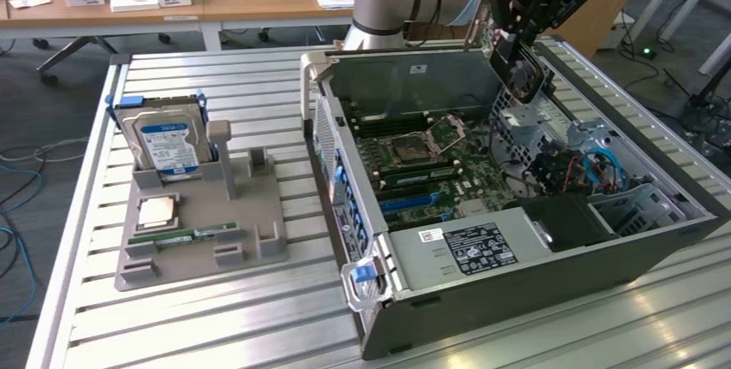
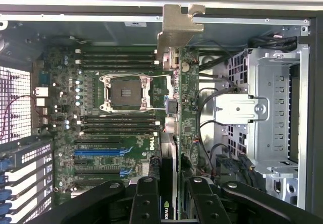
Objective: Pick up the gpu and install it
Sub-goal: 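Pick up the gpu and move the gpu toward the slot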
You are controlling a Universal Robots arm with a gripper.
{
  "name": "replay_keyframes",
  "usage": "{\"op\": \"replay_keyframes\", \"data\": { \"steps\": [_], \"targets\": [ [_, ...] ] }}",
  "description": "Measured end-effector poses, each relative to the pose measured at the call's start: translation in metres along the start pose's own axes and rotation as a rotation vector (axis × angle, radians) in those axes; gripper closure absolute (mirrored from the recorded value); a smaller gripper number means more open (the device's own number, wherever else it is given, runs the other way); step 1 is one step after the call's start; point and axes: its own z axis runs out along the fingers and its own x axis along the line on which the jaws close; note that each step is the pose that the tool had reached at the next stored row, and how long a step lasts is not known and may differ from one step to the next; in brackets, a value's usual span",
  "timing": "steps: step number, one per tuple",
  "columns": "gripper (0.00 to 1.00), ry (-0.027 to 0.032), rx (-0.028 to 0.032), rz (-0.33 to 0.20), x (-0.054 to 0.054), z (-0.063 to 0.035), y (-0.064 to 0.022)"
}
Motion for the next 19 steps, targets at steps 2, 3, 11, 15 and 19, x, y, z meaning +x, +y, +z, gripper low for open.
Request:
{"op": "replay_keyframes", "data": {
  "steps": [2, 3, 11, 15, 19],
  "targets": [
    [0.74, 0.0, 0.0, 0.0, -0.0005, 0.0, 0.0],
    [0.74, 0.0, 0.0, 0.0, -0.0005, 0.0, 0.0],
    [0.74, 0.0, 0.0, 0.0, -0.0035, 0.0001, 0.0001],
    [0.74, 0.0, 0.0, 0.0, -0.0061, 0.0002, 0.0001],
    [0.74, 0.0, 0.0, 0.0, -0.0084, 0.0003, 0.0002]
  ]
}}
